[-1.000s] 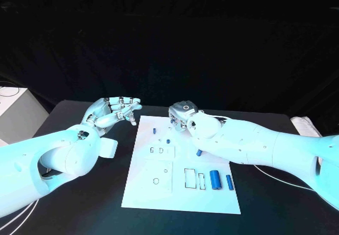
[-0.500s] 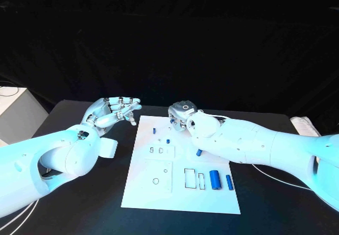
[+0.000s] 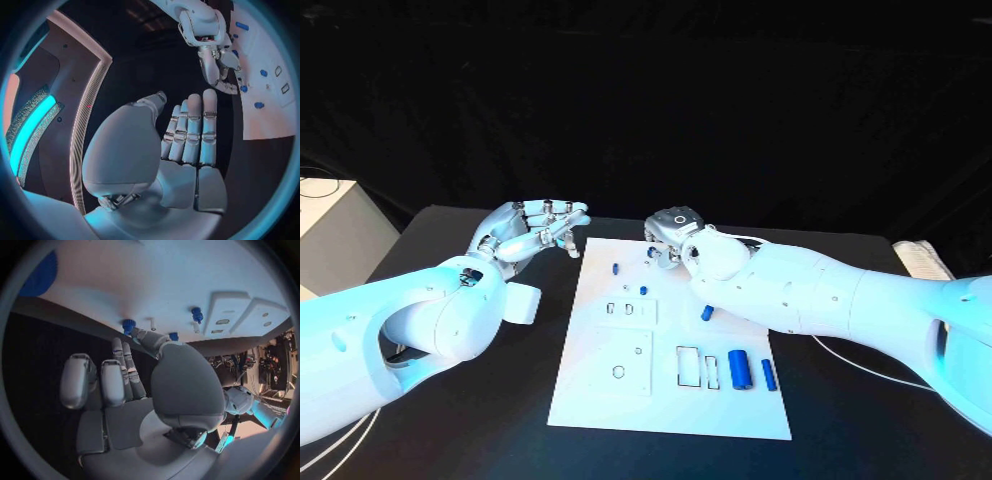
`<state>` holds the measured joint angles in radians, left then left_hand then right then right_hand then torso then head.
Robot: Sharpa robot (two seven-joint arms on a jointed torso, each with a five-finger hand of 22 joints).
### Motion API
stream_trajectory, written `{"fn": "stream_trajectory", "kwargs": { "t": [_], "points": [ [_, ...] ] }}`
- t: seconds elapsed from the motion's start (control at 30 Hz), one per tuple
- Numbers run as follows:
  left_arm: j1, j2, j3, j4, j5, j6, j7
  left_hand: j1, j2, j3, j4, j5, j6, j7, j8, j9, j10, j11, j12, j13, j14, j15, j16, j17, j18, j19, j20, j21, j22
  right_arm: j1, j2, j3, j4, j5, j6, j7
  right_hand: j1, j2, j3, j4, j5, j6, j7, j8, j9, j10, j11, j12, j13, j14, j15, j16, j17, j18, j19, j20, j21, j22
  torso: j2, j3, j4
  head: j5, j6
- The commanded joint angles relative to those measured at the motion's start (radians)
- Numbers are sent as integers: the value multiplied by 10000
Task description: Assemble the parts on the task board
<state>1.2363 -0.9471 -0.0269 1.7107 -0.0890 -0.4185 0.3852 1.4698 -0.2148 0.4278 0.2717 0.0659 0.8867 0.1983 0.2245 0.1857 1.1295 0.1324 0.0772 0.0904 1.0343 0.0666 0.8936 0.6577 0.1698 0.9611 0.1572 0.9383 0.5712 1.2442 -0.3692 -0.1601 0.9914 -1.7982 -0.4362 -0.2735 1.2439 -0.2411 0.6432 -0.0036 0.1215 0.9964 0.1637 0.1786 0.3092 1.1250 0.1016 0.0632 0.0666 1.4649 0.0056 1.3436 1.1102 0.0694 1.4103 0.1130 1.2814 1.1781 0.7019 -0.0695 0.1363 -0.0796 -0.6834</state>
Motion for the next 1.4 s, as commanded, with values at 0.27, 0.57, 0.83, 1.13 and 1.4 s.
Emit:
{"fn": "stream_trajectory", "kwargs": {
  "t": [0.27, 0.57, 0.83, 1.13, 1.4],
  "points": [
    [21, 3, 8, 10, -6, 91, 30, -102, 19, 47, 19, -47, 3, 29, -16, 11, 27, 24, -7, 14, 38, -27, 55, 6, 137, -76, 22, 39, 13, 14, -64, -5, 84, -2, -121, 7, 147, -113, -380, -23, 63, -340, -49, -251, -49, -445, 9, -25, -13, 96, 85, -100, -195, 229, -152, 1, -388, -437, 0, 1, 2, -6, 17],
    [20, -60, 8, 10, 1, 112, 38, -102, 19, 47, 19, -47, 3, 29, -16, 11, 27, 24, -7, 14, 38, -27, 55, 6, 137, -76, 22, 39, 13, 200, -1415, 111, 1874, 631, -659, -77, 132, -76, -519, 64, 71, -220, -96, -236, -12, -60, -64, 113, 70, 107, 30, -96, -217, 223, -96, -40, -413, -420, -14, 5, -47, -25, 97],
    [20, -214, 7, 28, 11, 113, 43, -63, 23, 83, -22, -46, -13, 31, -21, 27, 6, 27, -10, 21, 19, -26, 84, -8, 140, -144, 29, 128, 70, 790, -3380, 259, 3858, 2695, -290, -65, -190, -49, -4117, 1070, 114, -600, -360, -490, 23, 1578, -554, 603, 937, 383, -357, 617, 846, -41, 475, -396, 543, 900, -4, 58, -288, -26, 236],
    [18, -224, 6, -10, 15, 143, 43, -62, 22, 85, -24, -48, -13, 31, -21, 29, 7, 27, -9, 22, 21, -26, 89, -9, 140, -149, 29, 138, 76, 1035, -4066, 283, 3707, 4634, 762, 0, 1615, -132, -5796, 2210, 83, -675, -357, -273, 265, 2937, -632, 5395, 5892, 558, -237, 1142, 1723, -243, 858, -556, 1374, 2021, 44, 164, -374, -71, 254],
    [15, -178, 5, -71, 16, 188, 50, -68, 23, 86, -21, -48, -10, 27, -19, 32, 11, 26, -6, 24, 21, -25, 91, -11, 140, -155, 30, 148, 82, 764, -3569, 273, 2763, 4492, 933, -256, 1942, 148, -5741, 2905, 123, -898, -157, 241, 519, 3963, -372, 14362, 14439, 920, -154, 2063, 3929, -566, 1371, -210, 2486, 3433, 58, 156, -278, -145, 242]
  ]
}}
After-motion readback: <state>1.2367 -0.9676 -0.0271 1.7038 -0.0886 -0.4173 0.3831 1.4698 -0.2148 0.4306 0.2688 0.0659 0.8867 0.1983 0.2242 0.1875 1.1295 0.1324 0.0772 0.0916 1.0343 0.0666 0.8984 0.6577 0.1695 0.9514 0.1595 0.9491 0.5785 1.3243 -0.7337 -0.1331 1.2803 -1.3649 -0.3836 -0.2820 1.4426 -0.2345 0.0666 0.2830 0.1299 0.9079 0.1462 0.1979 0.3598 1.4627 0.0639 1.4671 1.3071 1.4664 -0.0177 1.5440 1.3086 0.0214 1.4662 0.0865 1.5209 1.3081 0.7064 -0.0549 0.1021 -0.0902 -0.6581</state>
